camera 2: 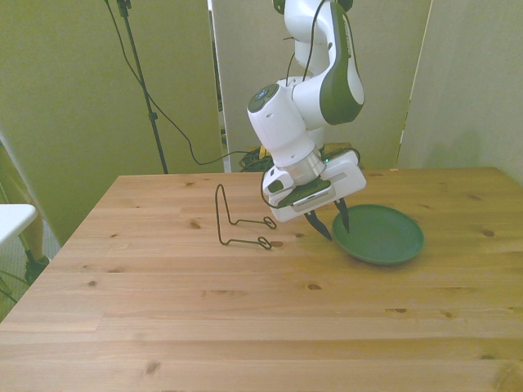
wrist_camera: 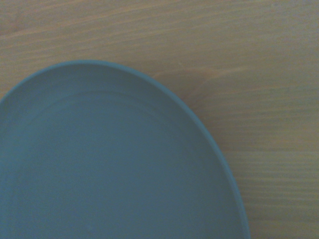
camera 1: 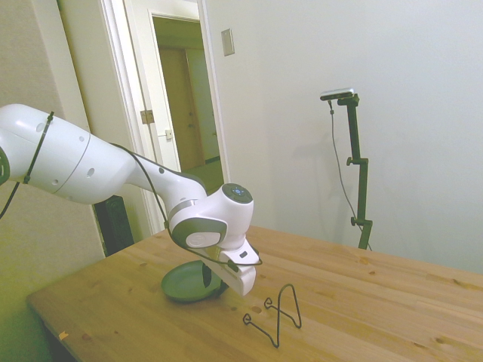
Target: Load the plate
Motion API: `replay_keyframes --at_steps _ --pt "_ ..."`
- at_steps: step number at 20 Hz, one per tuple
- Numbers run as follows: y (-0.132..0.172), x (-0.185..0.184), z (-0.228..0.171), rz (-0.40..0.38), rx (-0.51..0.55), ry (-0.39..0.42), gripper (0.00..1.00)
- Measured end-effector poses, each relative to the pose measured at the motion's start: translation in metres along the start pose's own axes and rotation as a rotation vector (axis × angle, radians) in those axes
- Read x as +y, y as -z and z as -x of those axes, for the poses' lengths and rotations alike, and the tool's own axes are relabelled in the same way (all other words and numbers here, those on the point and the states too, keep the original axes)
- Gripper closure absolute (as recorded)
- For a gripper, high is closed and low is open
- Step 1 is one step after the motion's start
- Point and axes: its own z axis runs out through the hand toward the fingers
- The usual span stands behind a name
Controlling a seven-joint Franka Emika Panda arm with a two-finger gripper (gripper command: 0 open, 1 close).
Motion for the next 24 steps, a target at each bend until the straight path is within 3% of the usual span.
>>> replay_keyframes --at_steps 9,14,17,24 --pt "-0.006 0.001 -0.001 0.008 -0.006 -0.001 1.0" --pt "0.006 0.004 0.001 0.034 0.02 -0.009 1.0" --pt "0.033 0.01 0.011 0.059 0.071 -0.02 1.0" --pt "0.129 0.023 0.056 0.078 0.273 -0.066 1.0"
